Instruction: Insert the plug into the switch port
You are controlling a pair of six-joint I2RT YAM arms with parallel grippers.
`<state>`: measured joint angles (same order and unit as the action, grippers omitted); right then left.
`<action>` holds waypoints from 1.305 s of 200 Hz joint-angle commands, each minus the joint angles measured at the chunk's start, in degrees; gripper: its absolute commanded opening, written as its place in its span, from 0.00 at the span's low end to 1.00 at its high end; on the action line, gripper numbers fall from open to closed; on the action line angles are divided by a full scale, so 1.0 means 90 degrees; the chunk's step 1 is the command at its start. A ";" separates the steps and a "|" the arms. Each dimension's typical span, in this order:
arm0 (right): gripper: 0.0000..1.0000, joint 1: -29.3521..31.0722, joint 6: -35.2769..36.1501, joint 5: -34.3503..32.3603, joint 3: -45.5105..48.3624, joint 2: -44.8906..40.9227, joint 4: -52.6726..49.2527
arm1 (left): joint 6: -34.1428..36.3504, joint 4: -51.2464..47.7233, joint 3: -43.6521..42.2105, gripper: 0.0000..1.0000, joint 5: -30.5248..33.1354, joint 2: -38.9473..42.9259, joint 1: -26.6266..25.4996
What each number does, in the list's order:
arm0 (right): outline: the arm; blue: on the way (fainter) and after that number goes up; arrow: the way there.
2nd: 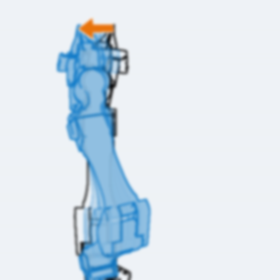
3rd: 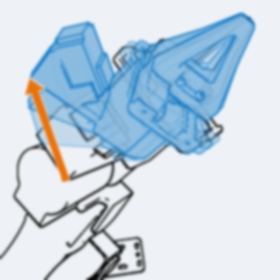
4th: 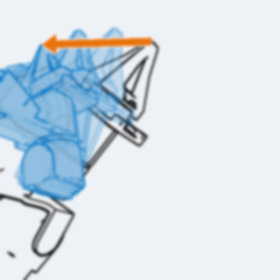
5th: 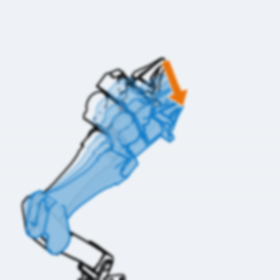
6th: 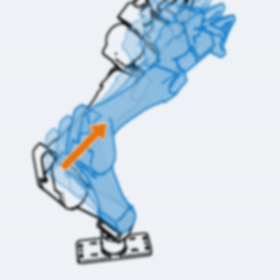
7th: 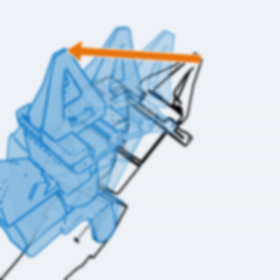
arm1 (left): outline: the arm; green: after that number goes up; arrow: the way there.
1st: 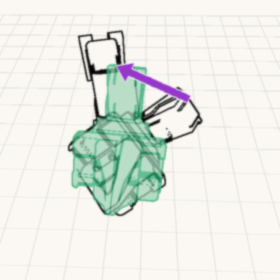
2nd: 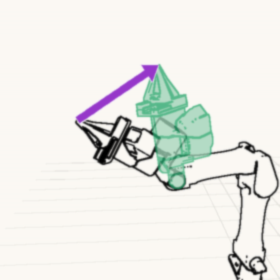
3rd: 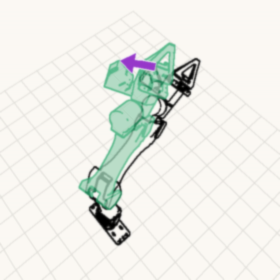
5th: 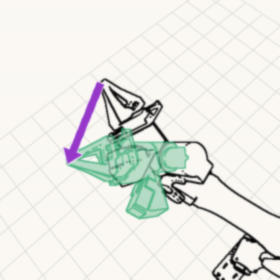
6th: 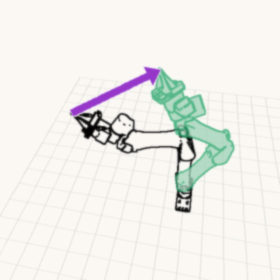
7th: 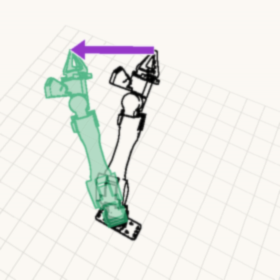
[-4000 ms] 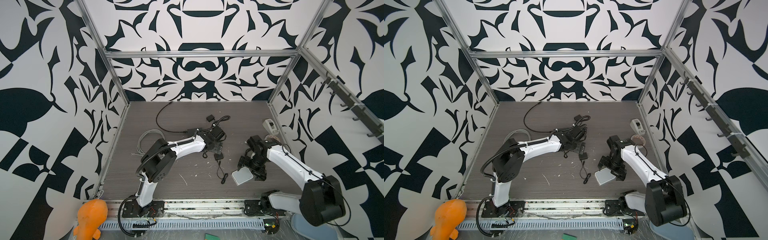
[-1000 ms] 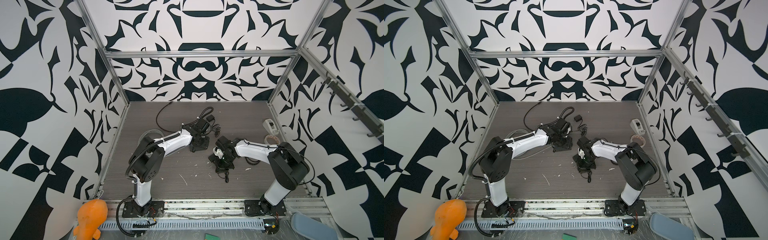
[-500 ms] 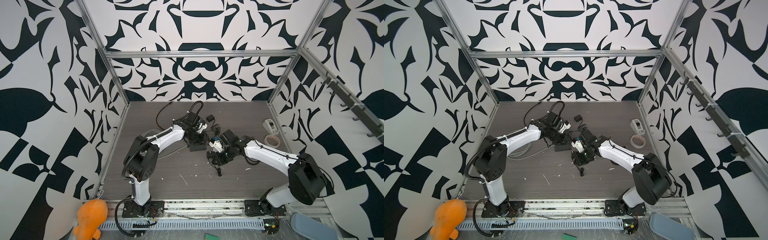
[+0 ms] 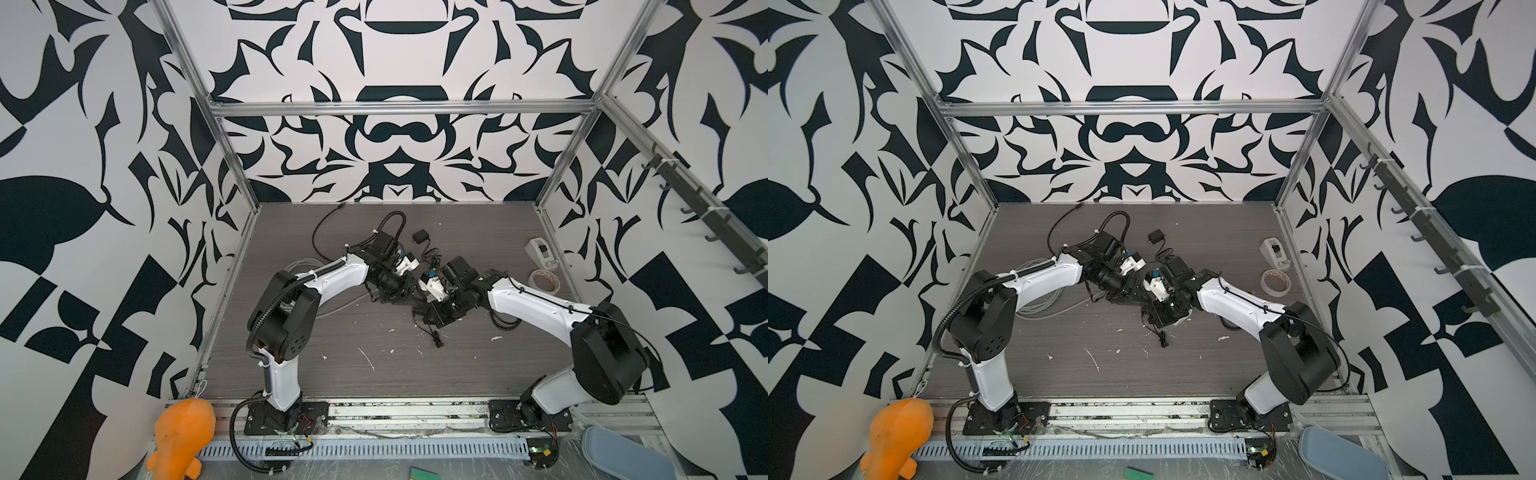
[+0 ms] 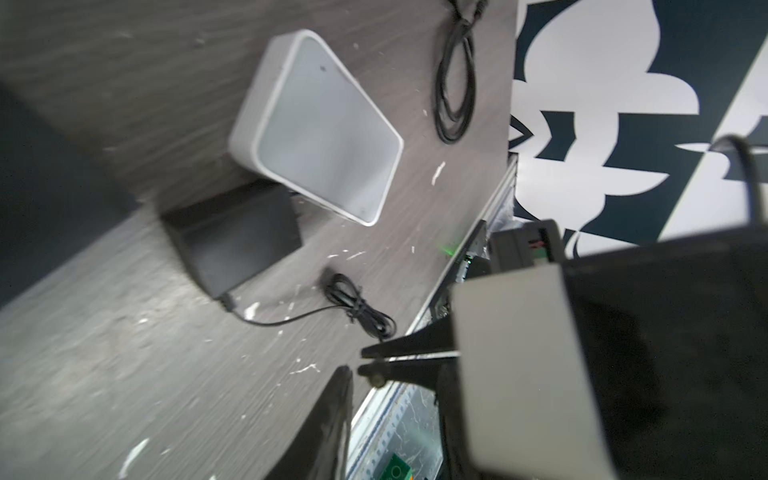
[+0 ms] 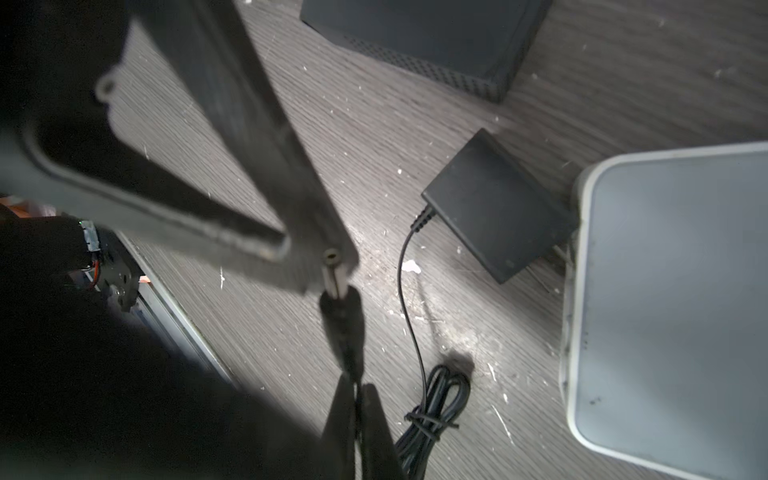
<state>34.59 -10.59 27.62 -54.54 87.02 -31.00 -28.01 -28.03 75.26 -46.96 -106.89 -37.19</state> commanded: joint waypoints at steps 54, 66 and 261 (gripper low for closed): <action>0.00 -0.0005 0.0063 -0.0031 -0.0147 -0.0001 0.0166 | -0.0062 0.0073 -0.0114 0.28 -0.0287 -0.0154 0.0009; 0.00 -0.0001 0.0063 -0.0031 -0.0132 0.0006 0.0155 | -0.0028 0.0016 -0.0102 0.28 -0.0227 -0.0191 0.0037; 0.37 -0.0157 -0.1543 -0.0446 0.2157 -0.1285 0.5019 | -0.0618 0.0090 -0.0169 0.07 -0.0196 -0.0476 0.0292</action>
<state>33.30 -19.62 24.32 -38.96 75.85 -1.89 -31.00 -28.16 74.63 -47.83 -110.67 -34.87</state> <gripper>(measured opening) 0.369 0.102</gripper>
